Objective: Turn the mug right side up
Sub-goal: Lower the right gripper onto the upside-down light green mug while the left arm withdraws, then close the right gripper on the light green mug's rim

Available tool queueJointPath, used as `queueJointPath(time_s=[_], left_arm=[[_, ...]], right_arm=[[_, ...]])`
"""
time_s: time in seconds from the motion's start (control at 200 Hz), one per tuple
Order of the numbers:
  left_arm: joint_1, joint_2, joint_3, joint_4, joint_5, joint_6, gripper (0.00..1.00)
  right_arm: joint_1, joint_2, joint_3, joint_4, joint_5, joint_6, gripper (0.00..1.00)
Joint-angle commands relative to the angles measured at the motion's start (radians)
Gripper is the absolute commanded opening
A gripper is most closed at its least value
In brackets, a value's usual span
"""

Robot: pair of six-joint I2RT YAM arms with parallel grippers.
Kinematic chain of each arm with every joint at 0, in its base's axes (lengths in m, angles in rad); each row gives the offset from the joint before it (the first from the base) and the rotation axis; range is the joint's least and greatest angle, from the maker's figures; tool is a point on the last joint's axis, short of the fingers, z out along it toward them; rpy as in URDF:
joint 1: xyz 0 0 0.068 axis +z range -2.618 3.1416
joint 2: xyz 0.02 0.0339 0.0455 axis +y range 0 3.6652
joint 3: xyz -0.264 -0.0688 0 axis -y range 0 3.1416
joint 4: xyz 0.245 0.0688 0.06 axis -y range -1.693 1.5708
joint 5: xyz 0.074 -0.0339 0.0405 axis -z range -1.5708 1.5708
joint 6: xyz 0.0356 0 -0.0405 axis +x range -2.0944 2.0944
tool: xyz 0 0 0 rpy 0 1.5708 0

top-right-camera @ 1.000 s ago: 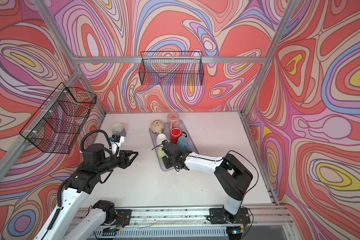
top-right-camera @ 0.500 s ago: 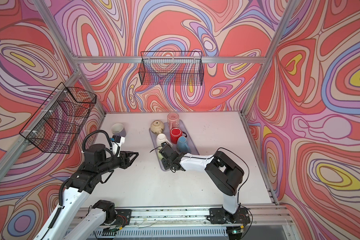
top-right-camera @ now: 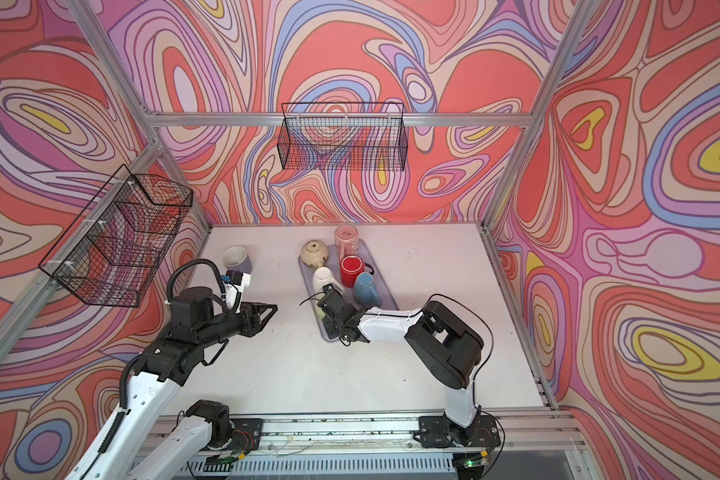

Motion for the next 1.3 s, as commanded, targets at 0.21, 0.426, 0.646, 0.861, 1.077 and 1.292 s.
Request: queueJointPath(time_s=[0.21,0.426,0.646,0.861,1.077,1.292], left_arm=[[-0.002,0.006,0.012,0.004,-0.007,-0.001,0.43],[-0.002,0.012,0.012,0.004,-0.008,0.001,0.43],[-0.002,0.023,0.015,0.003,-0.008,0.002,0.43],[-0.002,0.027,0.015,0.005,-0.008,0.002,0.43],[-0.002,0.028,0.016,0.003,-0.009,0.004,0.43],[-0.002,0.022,0.015,0.000,-0.011,0.002,0.43]], right_arm=[[0.006,0.020,-0.016,0.038,0.025,0.017,0.29],[0.005,0.025,-0.013,0.039,0.012,0.016,0.21],[0.006,0.001,-0.015,0.039,0.002,0.006,0.15],[0.005,-0.028,-0.021,0.039,0.000,0.001,0.10],[0.005,-0.062,-0.031,0.040,-0.001,0.001,0.08],[0.005,-0.128,-0.059,0.046,0.002,0.009,0.06]])
